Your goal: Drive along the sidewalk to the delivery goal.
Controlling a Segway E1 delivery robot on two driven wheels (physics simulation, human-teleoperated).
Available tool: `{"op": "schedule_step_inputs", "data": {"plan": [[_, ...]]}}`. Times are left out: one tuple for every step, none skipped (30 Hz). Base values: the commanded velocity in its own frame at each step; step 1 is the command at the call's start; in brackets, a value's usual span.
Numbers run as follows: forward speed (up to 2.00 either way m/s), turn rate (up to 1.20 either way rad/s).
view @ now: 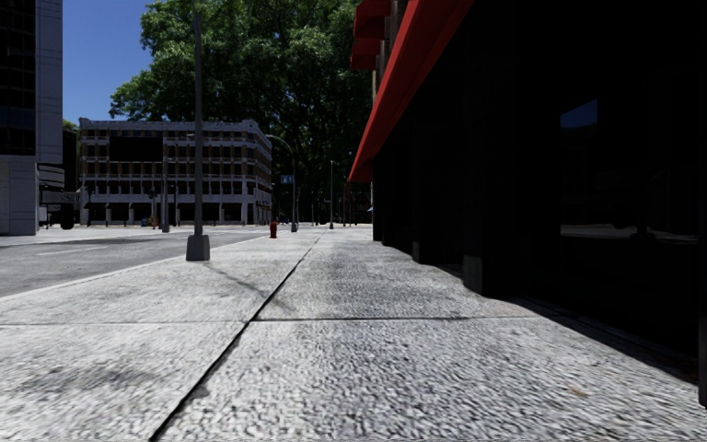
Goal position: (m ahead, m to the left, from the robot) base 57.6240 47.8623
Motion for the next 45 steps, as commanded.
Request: {"op": "schedule_step_inputs", "data": {"plan": [[2.0,0.0],[2.0,0.0],[2.0,0.0],[2.0,0.0],[2.0,0.0],[2.0,0.0],[2.0,0.0],[2.0,0.0],[2.0,0.0],[2.0,0.0],[2.0,0.0],[2.0,0.0],[2.0,0.0],[2.0,0.0],[2.0,0.0],[2.0,0.0],[2.0,0.0],[2.0,0.0],[2.0,0.0],[2.0,0.0],[2.0,0.0],[2.0,0.0],[2.0,0.0],[2.0,0.0],[2.0,0.0],[2.0,0.0],[2.0,0.0],[2.0,0.0],[2.0,0.0],[2.0,0.0],[2.0,0.0],[2.0,0.0],[2.0,0.13],[2.0,0.24],[2.0,0.27],[2.0,0.27],[2.0,0.28],[2.0,0.25],[2.0,0.23],[2.0,0.17],[2.0,0.12],[2.0,0.0],[2.0,0.0],[2.0,0.0],[2.0,0.0]]}}
